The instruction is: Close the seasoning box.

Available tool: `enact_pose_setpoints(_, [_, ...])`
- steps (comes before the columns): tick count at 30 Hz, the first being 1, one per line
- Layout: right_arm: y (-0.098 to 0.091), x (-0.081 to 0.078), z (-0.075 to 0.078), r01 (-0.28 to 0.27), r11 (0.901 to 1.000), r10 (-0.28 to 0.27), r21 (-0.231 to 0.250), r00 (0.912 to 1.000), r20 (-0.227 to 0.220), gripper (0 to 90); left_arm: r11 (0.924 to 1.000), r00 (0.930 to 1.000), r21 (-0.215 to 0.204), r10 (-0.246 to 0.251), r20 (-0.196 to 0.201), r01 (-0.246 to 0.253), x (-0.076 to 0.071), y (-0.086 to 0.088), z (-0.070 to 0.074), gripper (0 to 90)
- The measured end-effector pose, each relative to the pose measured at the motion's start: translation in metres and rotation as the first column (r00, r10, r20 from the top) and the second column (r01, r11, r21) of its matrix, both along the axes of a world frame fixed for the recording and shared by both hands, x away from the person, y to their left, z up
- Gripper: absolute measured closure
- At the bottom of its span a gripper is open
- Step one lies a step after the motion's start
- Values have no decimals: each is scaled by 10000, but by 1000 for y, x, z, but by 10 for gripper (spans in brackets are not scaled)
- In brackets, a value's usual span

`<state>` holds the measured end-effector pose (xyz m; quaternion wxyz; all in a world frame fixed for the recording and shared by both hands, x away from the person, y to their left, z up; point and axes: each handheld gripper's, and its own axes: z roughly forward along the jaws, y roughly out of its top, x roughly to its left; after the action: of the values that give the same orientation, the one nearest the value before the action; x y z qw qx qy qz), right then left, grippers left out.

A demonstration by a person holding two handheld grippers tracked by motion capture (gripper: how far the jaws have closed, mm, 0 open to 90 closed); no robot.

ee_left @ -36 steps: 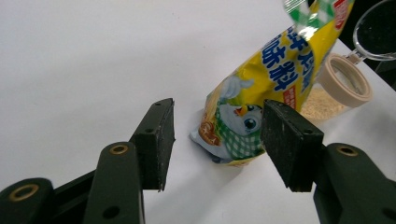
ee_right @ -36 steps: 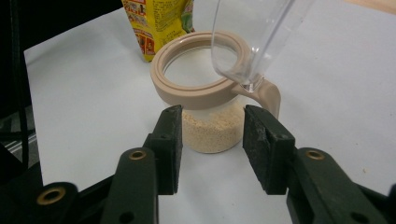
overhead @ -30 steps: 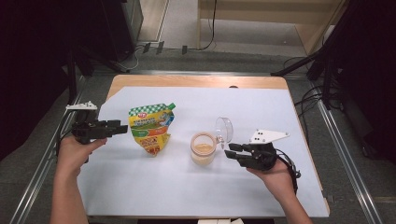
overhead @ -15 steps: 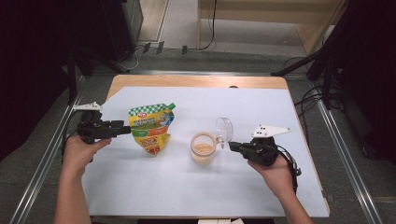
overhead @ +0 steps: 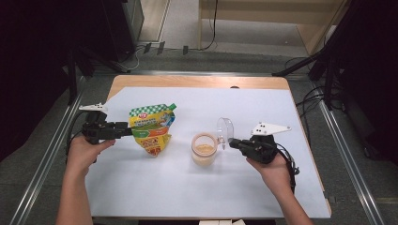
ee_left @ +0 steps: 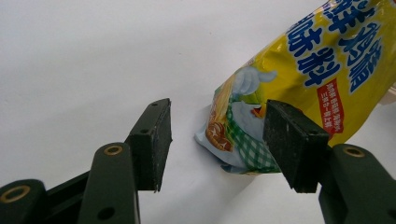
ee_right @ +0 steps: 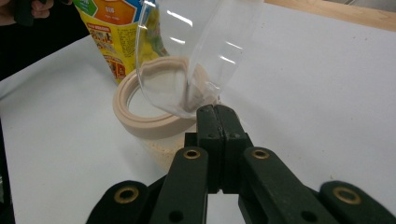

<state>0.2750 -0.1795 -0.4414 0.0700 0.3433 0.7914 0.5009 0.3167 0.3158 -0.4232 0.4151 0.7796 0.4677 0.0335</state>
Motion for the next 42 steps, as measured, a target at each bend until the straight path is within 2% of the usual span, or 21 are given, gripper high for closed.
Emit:
enact_pose_setpoints(9, [4, -4, 4, -173, 9998, 171, 103, 9997, 178, 900, 10000, 10000, 83, -30, 3, 30, 0, -1, 0, 426])
enact_pose_setpoints(15, [10, -7, 5, -394, 9992, 395, -22, 9988, 302, 900, 10000, 10000, 80, -34, 12, 34, 0, -1, -1, 426])
enact_pose_setpoints(20, [8, -7, 5, -404, 9991, 401, 122, 9989, 240, 873, 10000, 10000, 97, 3, -14, -3, 1, 0, -2, 426])
enact_pose_setpoints(24, [6, -4, 3, -373, 9993, 371, 100, 9991, 195, 800, 9999, 9999, -42, 123, 76, -123, 3, 1, -2, 426])
enact_pose_setpoints(31, [-7, -2, -4, -27, 10000, 27, -90, 10000, 78, 691, 9999, 9998, 0, 120, 144, -120, 4, 0, -1, 425])
enact_pose_setpoints(37, [-16, 1, -9, 297, 9996, -297, 0, 9995, 63, 569, 10000, 9998, -27, 90, 152, -90, 5, 0, -2, 424])
enact_pose_setpoints(42, [-23, 4, -15, 519, 9986, -520, 90, 9986, 69, 506, 9999, 9998, -38, 153, 99, -153, 5, 4, -3, 424])
